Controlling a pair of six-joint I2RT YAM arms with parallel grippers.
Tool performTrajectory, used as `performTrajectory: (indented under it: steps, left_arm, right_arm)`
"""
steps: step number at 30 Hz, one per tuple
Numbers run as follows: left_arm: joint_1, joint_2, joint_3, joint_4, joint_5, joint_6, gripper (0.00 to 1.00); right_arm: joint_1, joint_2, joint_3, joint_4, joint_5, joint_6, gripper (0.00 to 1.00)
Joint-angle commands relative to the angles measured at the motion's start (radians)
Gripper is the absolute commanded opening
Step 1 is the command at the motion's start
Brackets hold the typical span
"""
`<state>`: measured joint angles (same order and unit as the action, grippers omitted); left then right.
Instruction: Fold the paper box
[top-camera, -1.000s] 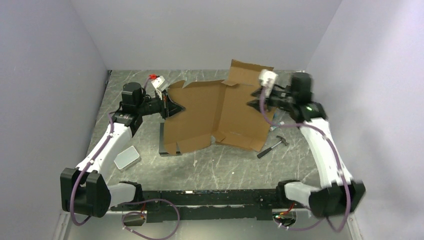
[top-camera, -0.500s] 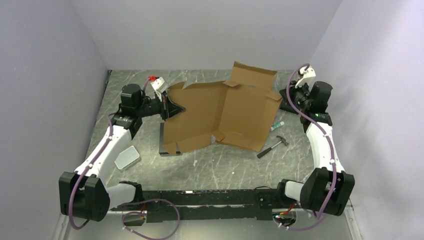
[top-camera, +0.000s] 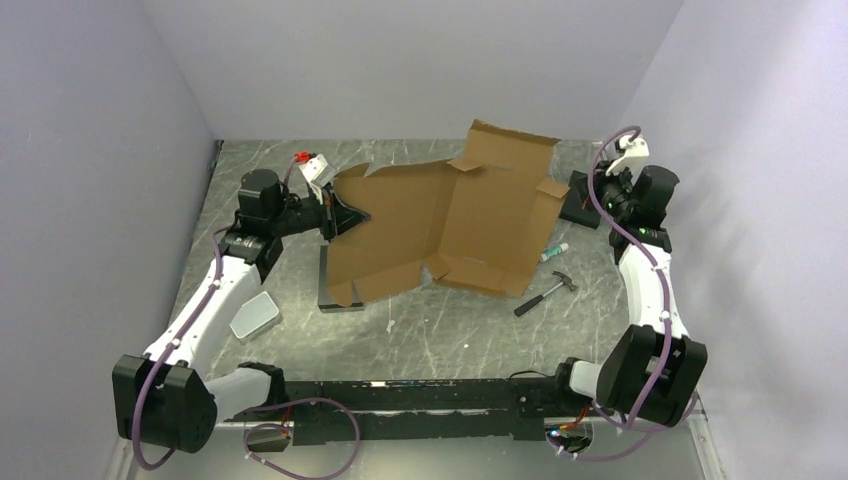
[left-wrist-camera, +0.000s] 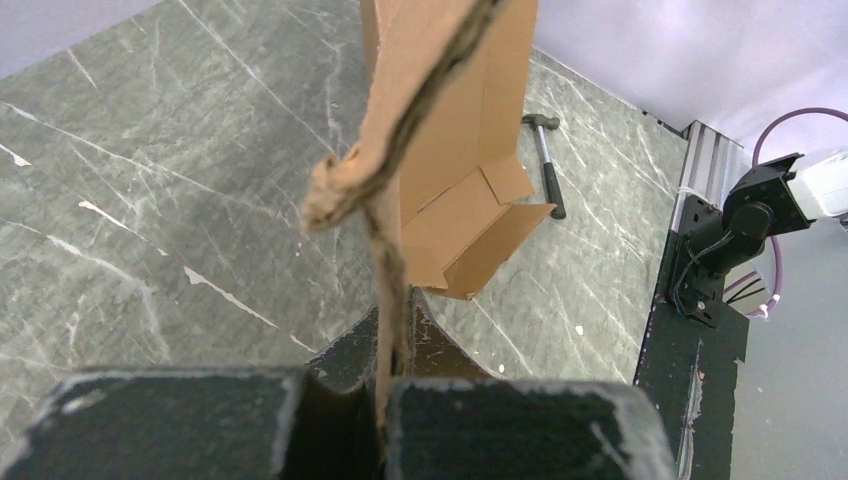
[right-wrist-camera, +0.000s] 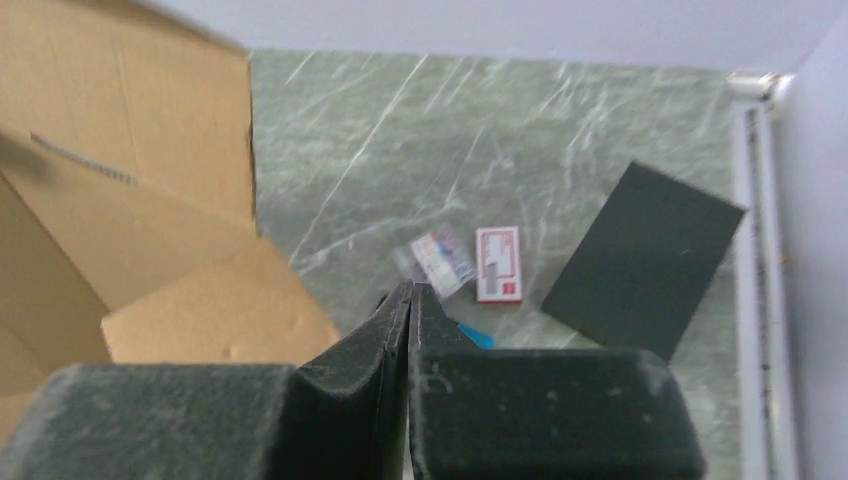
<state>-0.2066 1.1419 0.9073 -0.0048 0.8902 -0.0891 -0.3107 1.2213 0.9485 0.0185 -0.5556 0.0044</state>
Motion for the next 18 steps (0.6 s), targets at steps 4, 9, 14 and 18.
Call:
performTrajectory:
  steps: [4,9,14,18]
  left_arm:
    - [-0.005,-0.035,0.004,0.054,-0.017,0.025,0.00]
    - [-0.006,-0.021,0.005,0.072,-0.010,0.011,0.00]
    - [-0.011,-0.013,0.008,0.061,-0.017,0.021,0.00]
    - [-0.013,-0.015,0.007,0.051,-0.030,0.031,0.00]
  right_arm:
    - [0.009,0.014,-0.032,-0.052,-0.204,-0.019,0.02]
    - [0.063,0.002,-0.060,-0.023,-0.282,-0.021,0.01]
    - [0.107,0.001,-0.060,0.000,-0.327,-0.048,0.02]
    - [0.075,-0.039,-0.041,-0.072,-0.301,-0.129,0.06]
